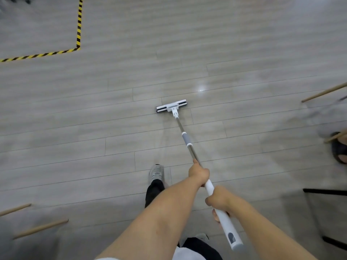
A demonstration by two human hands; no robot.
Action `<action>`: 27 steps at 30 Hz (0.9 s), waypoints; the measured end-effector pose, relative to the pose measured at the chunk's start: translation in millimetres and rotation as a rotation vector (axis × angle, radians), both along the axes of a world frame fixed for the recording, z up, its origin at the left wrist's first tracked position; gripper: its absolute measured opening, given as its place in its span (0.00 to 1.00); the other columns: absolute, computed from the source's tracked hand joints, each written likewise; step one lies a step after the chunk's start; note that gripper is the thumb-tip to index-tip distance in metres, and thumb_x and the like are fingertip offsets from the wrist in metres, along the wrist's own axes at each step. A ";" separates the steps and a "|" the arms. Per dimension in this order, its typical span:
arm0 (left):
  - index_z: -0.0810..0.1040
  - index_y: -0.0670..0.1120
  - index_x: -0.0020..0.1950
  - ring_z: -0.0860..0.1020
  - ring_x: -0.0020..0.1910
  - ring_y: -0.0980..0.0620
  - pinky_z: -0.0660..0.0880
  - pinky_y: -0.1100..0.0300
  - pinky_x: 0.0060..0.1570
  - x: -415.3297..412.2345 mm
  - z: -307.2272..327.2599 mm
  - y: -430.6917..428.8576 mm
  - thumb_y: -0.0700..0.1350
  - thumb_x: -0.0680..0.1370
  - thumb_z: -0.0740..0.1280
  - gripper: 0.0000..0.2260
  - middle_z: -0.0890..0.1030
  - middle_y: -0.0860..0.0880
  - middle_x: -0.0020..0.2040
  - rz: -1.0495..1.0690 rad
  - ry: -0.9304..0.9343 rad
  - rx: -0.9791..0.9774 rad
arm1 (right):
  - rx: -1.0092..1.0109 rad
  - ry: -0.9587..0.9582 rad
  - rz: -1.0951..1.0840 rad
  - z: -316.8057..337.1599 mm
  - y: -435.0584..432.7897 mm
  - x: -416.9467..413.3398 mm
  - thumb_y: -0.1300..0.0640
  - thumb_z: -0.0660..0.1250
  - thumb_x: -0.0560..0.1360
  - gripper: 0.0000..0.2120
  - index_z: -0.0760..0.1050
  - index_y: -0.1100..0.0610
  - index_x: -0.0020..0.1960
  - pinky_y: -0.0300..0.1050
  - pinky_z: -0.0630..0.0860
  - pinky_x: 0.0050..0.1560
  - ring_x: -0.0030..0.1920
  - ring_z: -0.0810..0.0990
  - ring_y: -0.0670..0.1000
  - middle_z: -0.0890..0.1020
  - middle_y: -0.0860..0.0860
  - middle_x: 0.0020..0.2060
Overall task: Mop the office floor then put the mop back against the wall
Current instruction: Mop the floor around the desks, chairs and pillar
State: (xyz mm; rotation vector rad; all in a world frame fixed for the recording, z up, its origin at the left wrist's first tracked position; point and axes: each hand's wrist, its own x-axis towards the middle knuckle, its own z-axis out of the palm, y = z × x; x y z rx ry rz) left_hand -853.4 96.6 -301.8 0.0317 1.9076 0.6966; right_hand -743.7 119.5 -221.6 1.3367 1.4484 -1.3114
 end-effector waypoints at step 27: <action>0.63 0.50 0.74 0.80 0.49 0.42 0.79 0.55 0.35 -398.7 -44.1 63.8 0.43 0.78 0.63 0.24 0.77 0.44 0.53 -0.081 0.065 -0.017 | -0.025 0.045 -0.100 -56.4 47.1 -397.4 0.64 0.61 0.79 0.09 0.68 0.61 0.59 0.57 0.84 0.44 0.31 0.78 0.56 0.78 0.58 0.35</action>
